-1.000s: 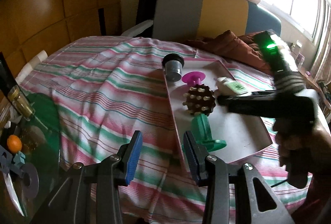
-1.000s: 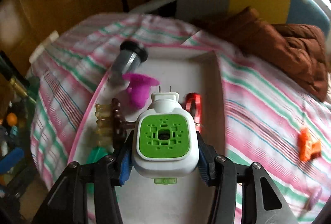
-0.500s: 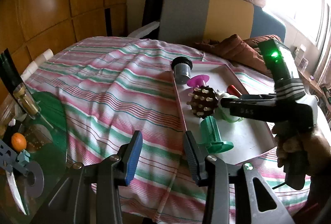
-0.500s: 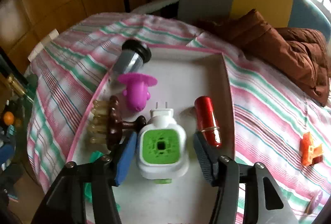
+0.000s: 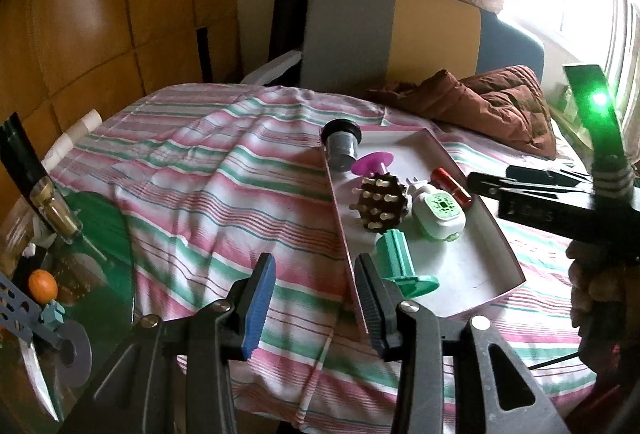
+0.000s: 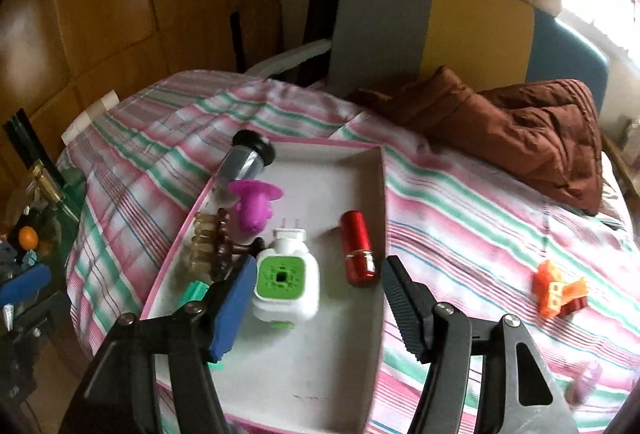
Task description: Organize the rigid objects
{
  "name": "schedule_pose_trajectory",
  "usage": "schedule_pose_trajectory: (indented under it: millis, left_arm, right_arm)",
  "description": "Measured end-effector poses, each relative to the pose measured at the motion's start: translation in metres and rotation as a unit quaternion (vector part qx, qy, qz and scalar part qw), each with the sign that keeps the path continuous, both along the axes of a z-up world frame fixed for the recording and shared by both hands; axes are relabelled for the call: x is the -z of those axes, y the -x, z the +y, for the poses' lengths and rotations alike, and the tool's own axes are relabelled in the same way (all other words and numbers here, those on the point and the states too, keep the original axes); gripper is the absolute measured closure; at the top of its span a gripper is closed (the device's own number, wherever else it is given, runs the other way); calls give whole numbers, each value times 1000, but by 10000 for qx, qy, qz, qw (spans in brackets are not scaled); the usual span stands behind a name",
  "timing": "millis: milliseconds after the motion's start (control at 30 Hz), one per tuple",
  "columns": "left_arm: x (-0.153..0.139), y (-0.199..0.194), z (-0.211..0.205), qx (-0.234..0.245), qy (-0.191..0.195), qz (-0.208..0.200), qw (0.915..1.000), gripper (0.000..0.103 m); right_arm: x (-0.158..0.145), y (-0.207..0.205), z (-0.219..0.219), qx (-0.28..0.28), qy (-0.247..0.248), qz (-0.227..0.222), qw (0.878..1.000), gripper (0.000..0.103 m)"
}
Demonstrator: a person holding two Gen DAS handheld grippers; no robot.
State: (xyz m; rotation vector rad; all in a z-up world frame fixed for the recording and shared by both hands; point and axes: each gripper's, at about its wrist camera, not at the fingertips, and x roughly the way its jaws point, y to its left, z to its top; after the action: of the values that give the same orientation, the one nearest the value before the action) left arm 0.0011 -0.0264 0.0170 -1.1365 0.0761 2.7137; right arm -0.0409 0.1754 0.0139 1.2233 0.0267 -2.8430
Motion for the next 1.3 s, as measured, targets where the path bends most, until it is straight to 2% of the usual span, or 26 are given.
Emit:
schedule_pose_trajectory:
  millis: [233,600,833,1000,1133,1300]
  left_arm:
    - [-5,-3,12,129,85,55,9999,62]
    - [-16,-7,41,489,253,200,9983,62]
    - [-23,-11,61,717,363,307,9963,62]
    - [-26,-13,79,912,446,339,9943,62]
    - [-25,-12,95,1074,503,326,9924,62]
    - [-24,-14,120,1357,554,301,9887,62]
  right_arm:
    - [-5,-23,42,333,-135,80,9993,37]
    - [-11,-65,155,1498,-349,107,9880,37]
    - [-7,-94,232,2394,-417,82,9700,37]
    - [7,-113,275,3058,-286,65,9516,37]
    - [15,-124,304,3588,177,-21,9332,37]
    - [16,-133,318,3943,483,-16,9177,37]
